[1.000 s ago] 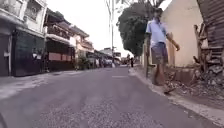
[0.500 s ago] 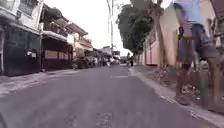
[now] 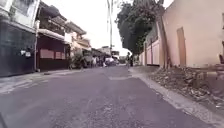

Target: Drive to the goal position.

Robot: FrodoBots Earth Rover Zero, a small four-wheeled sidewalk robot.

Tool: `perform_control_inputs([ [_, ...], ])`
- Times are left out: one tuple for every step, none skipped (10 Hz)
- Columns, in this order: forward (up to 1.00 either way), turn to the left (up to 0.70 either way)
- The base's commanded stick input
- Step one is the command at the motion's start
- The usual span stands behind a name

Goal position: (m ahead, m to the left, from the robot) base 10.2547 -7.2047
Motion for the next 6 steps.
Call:
perform_control_inputs([
  [0.85,0.00],
  [0.85,0.00],
  [0.85,0.00],
  [0.85,0.00],
  [0.85,0.00],
  [0.85,0.00],
])
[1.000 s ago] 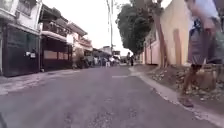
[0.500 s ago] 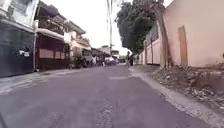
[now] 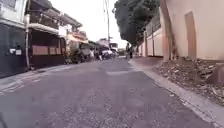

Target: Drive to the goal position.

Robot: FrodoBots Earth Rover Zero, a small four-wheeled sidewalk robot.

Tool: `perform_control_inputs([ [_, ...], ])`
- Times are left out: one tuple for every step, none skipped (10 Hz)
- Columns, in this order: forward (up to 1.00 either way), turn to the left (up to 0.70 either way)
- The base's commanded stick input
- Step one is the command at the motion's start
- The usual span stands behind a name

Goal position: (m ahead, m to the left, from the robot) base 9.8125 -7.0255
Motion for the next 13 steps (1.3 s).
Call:
perform_control_inputs([
  [0.85,0.00],
  [0.85,0.00],
  [0.85,0.00],
  [0.85,0.00],
  [0.85,0.00],
  [0.85,0.00],
  [0.85,0.00],
  [0.85,0.00],
  [0.85,0.00],
  [0.85,0.00],
  [0.85,0.00],
  [0.85,0.00],
  [0.85,0.00],
])
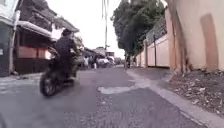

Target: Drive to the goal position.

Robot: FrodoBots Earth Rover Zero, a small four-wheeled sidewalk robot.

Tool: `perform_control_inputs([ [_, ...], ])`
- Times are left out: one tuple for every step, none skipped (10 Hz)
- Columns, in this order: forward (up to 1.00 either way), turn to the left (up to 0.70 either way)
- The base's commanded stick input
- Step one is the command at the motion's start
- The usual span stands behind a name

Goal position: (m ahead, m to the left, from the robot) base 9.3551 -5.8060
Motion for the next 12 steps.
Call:
perform_control_inputs([
  [0.85,-0.30],
  [0.85,-0.07],
  [0.85,0.00],
  [0.85,0.00],
  [0.85,0.00],
  [0.85,0.00],
  [0.85,0.00],
  [0.85,0.00],
  [0.85,0.00],
  [0.85,0.00],
  [0.85,0.00],
  [0.85,0.00],
])
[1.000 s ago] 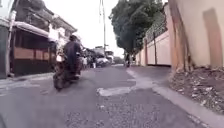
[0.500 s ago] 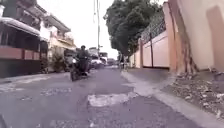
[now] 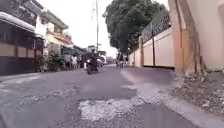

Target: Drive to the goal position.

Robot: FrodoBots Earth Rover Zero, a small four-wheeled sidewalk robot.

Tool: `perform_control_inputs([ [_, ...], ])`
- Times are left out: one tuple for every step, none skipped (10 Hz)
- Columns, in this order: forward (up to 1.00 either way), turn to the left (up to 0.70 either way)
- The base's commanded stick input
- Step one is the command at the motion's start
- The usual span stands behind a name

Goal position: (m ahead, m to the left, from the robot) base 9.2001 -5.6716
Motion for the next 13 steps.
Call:
perform_control_inputs([
  [0.85,0.00],
  [0.85,0.00],
  [0.85,0.00],
  [0.85,0.00],
  [0.85,0.00],
  [0.85,0.00],
  [0.85,0.00],
  [0.85,0.00],
  [0.85,0.00],
  [0.85,0.02],
  [0.85,0.02],
  [0.85,0.02],
  [0.85,0.03],
])
